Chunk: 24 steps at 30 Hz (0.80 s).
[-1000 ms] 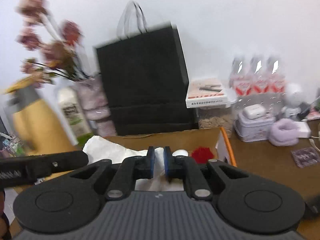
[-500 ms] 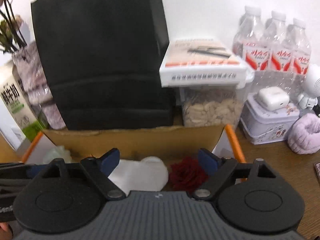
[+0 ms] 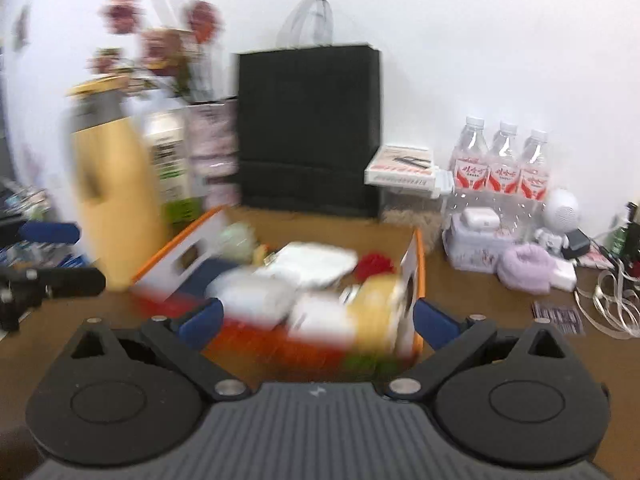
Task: Organize objects
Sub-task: 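Move both tools back toward the purple pouch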
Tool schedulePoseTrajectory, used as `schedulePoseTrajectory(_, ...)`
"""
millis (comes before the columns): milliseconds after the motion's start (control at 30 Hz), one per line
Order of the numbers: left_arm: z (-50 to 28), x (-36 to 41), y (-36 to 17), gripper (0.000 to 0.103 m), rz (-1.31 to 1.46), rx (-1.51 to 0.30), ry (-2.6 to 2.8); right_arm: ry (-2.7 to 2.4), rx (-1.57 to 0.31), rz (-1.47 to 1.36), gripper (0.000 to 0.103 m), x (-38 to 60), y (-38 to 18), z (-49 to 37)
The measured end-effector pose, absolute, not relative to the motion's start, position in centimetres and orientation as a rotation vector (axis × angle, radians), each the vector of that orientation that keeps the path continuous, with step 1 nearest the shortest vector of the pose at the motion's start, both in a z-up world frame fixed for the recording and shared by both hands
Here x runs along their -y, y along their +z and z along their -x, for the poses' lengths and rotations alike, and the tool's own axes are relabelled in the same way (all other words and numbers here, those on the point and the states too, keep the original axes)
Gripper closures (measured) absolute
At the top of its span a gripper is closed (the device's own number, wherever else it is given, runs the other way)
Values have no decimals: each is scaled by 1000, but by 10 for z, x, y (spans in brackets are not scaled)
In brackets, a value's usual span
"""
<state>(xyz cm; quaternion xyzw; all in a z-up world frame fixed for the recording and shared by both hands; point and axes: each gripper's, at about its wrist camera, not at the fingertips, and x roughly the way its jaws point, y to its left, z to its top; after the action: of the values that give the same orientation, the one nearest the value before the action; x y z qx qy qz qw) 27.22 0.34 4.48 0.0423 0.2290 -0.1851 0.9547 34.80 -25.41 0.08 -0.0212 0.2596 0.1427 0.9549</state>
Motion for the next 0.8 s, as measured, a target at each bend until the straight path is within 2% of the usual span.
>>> schedulePoseTrajectory(133, -185, -6, 8, 3, -152, -537, -376, 348, -527, 89, 0, 256, -16, -240)
schedulePoseTrajectory(300, -110, -25, -22, 3, -171, -587, -427, 362, -618, 76, 0, 265, -41, -136)
schedulePoseTrajectory(500, -113, -48, -32, 4, -183, -652, -346, 360, -647, 97, 1, 269, -39, -89)
schedulePoseTrajectory(567, -127, -52, -37, 5, -136, -617, -387, 373, -607, 56, 18, 264, -36, -88)
schedulePoseTrajectory(600, -139, -55, -42, 10, -118, -608, -405, 378, -604, 34, 23, 260, -38, -92)
schedulePoseTrajectory(633, -152, -55, -47, 19, -109, -614, -401, 379, -608, 14, 31, 254, -40, -98)
schedulePoseTrajectory(700, -181, -53, -54, 34, -97, -637, -366, 399, -628, -3, 38, 237, -49, -114)
schedulePoseTrajectory(733, -194, -51, -56, 38, -97, -638, -360, 411, -637, -2, 44, 226, -54, -121)
schedulePoseTrajectory(767, -210, -49, -58, 38, -107, -626, -360, 420, -651, -7, 51, 216, -61, -132)
schedulePoseTrajectory(800, -224, -48, -60, 38, -111, -610, -363, 429, -669, -16, 53, 207, -68, -142)
